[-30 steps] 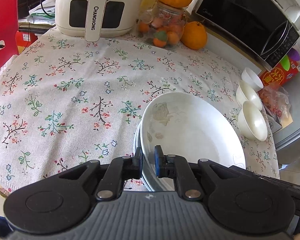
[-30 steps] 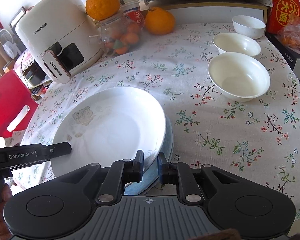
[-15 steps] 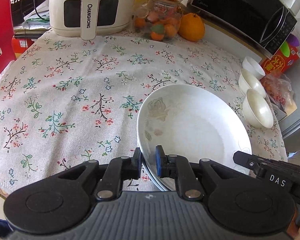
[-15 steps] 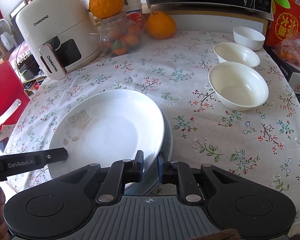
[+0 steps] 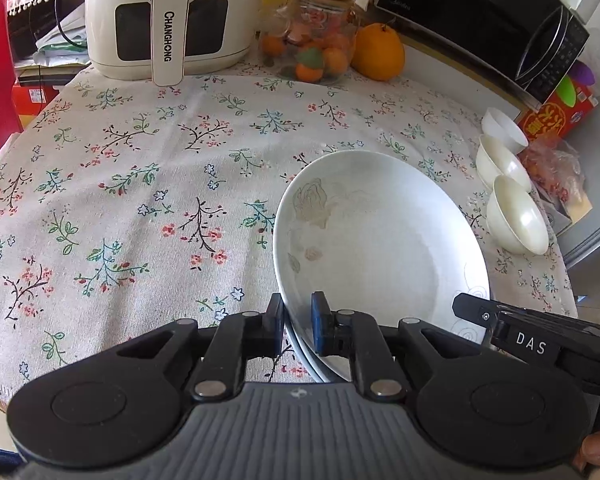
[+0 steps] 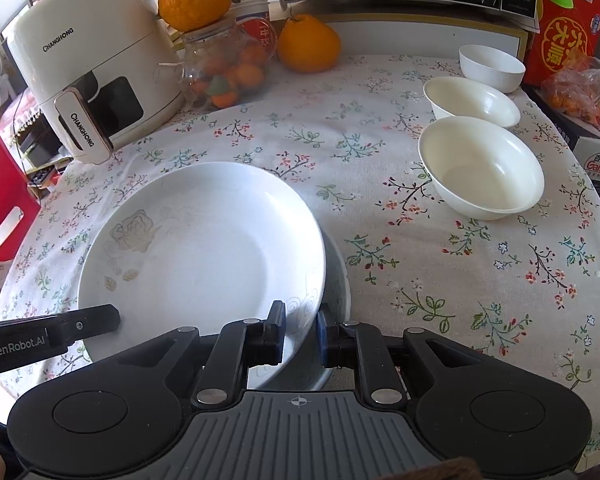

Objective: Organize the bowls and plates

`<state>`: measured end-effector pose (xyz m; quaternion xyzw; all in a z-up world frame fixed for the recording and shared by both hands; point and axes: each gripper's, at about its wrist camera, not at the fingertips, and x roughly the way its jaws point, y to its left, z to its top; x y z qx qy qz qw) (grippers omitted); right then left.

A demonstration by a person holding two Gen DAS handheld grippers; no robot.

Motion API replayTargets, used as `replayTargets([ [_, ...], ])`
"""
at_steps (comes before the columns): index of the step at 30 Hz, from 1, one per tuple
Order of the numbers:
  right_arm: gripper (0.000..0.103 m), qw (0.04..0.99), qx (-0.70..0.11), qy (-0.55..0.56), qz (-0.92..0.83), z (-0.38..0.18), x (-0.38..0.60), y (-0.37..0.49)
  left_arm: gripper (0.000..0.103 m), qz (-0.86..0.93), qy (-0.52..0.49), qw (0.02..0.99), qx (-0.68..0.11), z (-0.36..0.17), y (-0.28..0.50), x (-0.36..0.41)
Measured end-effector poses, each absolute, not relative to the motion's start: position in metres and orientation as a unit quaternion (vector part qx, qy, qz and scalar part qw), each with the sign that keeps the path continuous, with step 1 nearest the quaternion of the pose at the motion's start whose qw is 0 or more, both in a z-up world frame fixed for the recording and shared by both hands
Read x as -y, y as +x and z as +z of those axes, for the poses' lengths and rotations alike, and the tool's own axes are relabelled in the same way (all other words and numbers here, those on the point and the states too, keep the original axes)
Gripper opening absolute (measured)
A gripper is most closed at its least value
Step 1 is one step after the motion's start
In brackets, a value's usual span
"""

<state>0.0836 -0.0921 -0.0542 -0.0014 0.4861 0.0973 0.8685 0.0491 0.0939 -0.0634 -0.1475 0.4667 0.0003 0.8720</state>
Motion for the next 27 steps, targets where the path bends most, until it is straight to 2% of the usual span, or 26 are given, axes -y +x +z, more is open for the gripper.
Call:
replayTargets([
  [10, 0.018, 0.874, -0.477, -0.013, 0.096, -0.056, 0.086, 0.089, 0.014, -0.012, -0.171, 0.863, -0.474, -0.064, 0.052, -0.106],
  [18, 0.02, 0.876, -0.471, -0.013, 0.1, -0.058, 0.084, 0.093, 0.026, -0.021, -0.185, 0.852, -0.489, -0.069, 0.059, -0.105],
  [27, 0.02, 0.879, -0.468, 0.009, 0.097, -0.059, 0.09, 0.097, 0.032, -0.026, -0.195, 0.845, -0.498, -0.072, 0.066, -0.105],
])
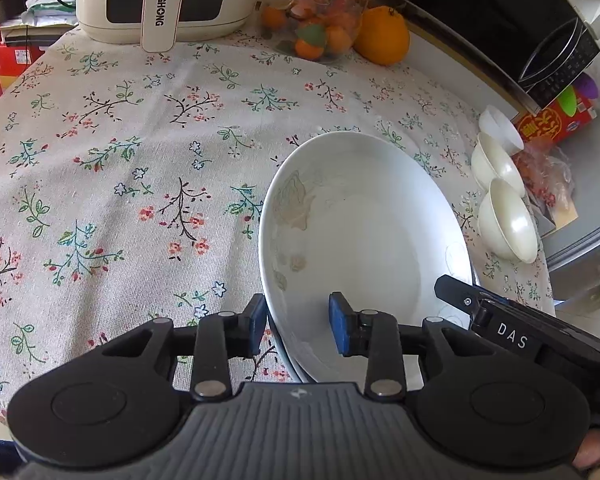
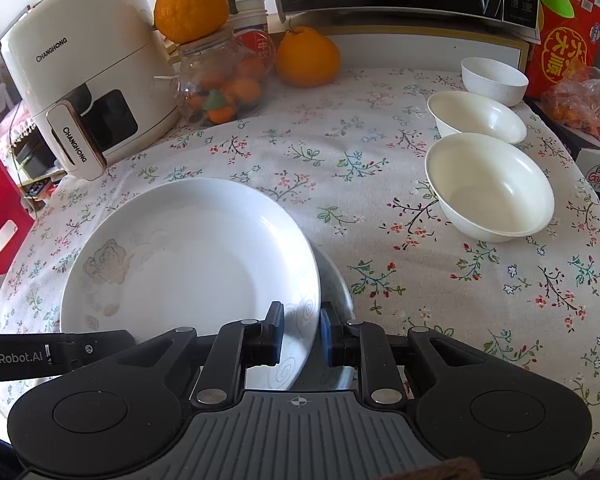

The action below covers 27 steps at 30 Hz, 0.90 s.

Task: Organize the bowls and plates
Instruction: 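Open both grippers and withdraw them from the white plate rim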

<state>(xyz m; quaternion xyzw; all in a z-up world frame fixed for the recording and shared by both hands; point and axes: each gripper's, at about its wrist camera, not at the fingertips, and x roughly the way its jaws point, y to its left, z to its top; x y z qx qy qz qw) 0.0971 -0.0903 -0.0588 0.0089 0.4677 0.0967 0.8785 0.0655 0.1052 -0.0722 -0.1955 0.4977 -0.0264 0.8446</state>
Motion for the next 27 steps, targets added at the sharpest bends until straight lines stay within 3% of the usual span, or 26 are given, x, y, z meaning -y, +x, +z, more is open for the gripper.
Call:
replayTargets([
  [27, 0.019, 0.88, -0.462, 0.063, 0.093, -0.055, 0.103, 0.104, 0.047, -0.008, -0.222, 0.836, -0.502, -0.069, 0.073, -0.115],
])
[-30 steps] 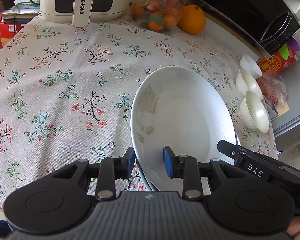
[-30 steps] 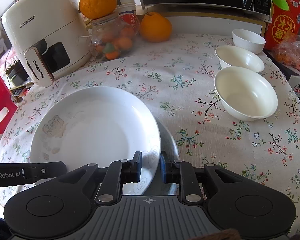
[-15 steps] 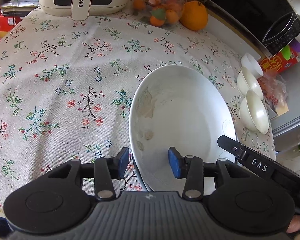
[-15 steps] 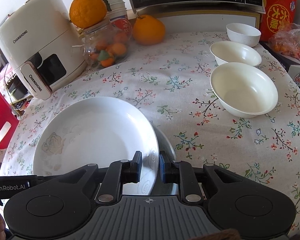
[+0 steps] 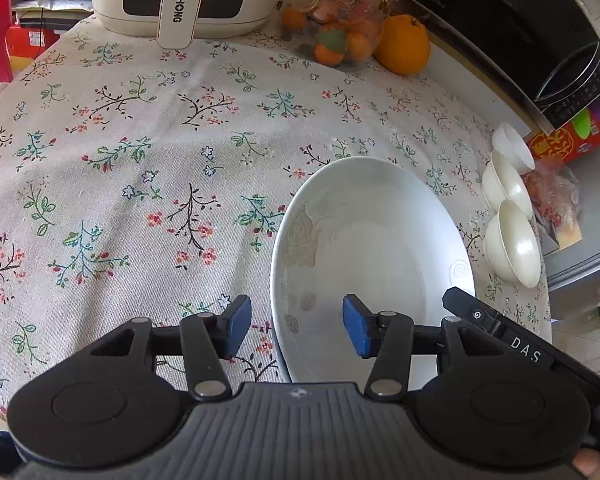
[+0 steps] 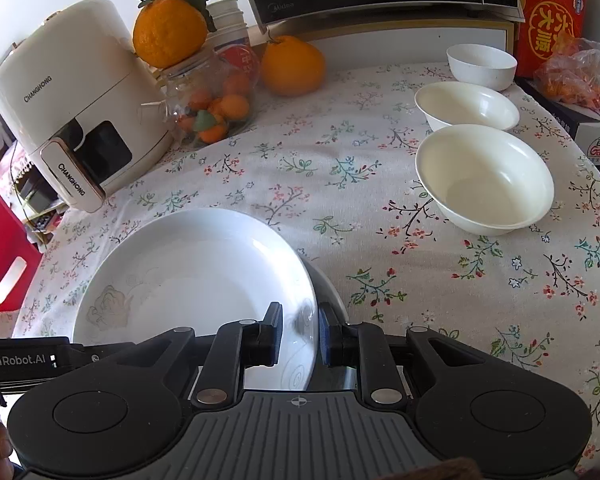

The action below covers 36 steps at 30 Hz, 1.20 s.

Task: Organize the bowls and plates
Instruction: 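Open both grippers and withdraw them from the white plate rim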

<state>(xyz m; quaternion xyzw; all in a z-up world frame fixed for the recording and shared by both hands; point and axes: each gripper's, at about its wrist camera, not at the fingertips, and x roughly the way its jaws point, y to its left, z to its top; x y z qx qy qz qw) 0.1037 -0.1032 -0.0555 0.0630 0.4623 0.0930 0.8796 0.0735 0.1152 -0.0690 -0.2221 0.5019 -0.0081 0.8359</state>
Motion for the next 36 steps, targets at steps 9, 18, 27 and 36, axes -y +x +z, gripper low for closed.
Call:
replayTargets([
  [9, 0.019, 0.884, -0.453, 0.071, 0.095, -0.049, 0.11, 0.1, 0.05, -0.003, -0.217, 0.838, -0.5, -0.069, 0.075, -0.112],
  [18, 0.02, 0.881, -0.454, 0.076, 0.107, -0.047, 0.116, 0.096, 0.051, 0.002, -0.207, 0.841, -0.499, -0.069, 0.077, -0.107],
  [27, 0.021, 0.878, -0.456, 0.089, 0.113, -0.045, 0.122, 0.094, 0.052, 0.012, -0.201, 0.845, -0.495, -0.069, 0.079, -0.104],
  [36, 0.022, 0.876, -0.456, 0.104, 0.117, -0.044, 0.127, 0.092, 0.052, 0.012, -0.205, 0.848, -0.489, -0.064, 0.078, -0.107],
])
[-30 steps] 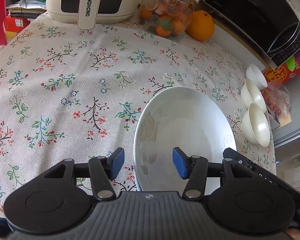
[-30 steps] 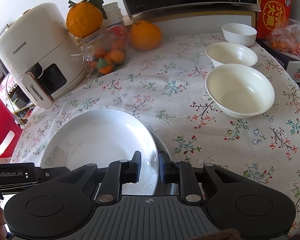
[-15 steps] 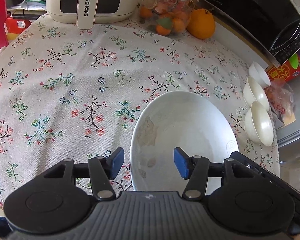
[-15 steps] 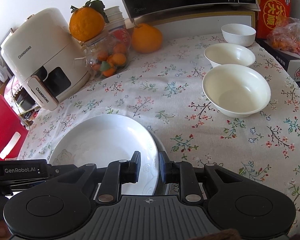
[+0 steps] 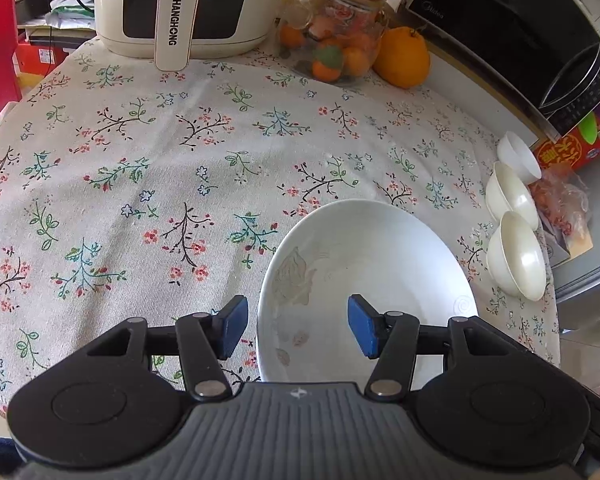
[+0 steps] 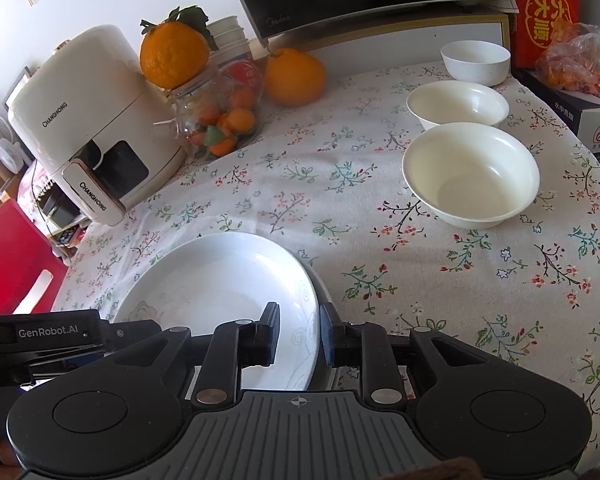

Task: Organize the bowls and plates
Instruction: 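Open both grippers and withdraw them from the white plate rim, then move both grippers to the rim of a cream bowl by the microwave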

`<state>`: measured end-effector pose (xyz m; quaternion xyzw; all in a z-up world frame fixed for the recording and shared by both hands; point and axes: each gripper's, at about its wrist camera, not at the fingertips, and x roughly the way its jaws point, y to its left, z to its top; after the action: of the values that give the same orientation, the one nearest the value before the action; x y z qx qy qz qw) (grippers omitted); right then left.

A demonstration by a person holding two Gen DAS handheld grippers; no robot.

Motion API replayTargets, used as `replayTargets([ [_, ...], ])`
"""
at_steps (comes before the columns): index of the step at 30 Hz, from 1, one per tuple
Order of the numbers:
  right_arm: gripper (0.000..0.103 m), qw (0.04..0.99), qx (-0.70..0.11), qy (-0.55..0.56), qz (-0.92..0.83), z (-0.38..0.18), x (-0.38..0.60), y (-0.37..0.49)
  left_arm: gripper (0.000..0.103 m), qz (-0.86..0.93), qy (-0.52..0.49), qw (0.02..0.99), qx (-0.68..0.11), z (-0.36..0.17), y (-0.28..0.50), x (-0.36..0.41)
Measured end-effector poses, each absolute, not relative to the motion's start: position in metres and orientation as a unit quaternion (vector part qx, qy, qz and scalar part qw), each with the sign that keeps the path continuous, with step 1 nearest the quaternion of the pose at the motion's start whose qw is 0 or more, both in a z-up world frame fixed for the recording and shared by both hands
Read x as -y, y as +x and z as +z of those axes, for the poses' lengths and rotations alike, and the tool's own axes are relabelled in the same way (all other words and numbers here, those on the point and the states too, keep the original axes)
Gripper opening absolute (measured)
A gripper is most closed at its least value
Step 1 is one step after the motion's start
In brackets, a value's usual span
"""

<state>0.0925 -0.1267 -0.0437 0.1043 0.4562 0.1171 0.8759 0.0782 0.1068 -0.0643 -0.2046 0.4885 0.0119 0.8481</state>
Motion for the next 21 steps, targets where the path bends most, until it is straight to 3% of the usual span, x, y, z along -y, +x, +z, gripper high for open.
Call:
replayTargets([
  [2, 0.023, 0.877, -0.454, 0.108, 0.119, -0.042, 0.128, 0.091, 0.052, 0.013, -0.205, 0.849, -0.486, -0.063, 0.079, -0.108],
  [4, 0.035, 0.881, -0.446, 0.103, 0.119, -0.039, 0.128, 0.089, 0.052, 0.014, -0.207, 0.85, -0.485, -0.063, 0.079, -0.109],
  [7, 0.038, 0.885, -0.434, 0.098, 0.134, -0.032, 0.128, 0.087, 0.052, 0.017, -0.207, 0.85, -0.484, -0.062, 0.078, -0.11],
  [21, 0.038, 0.884, -0.443, 0.099, 0.113, -0.038, 0.135, 0.085, 0.049, 0.03, -0.245, 0.842, -0.479, -0.061, 0.082, -0.129],
])
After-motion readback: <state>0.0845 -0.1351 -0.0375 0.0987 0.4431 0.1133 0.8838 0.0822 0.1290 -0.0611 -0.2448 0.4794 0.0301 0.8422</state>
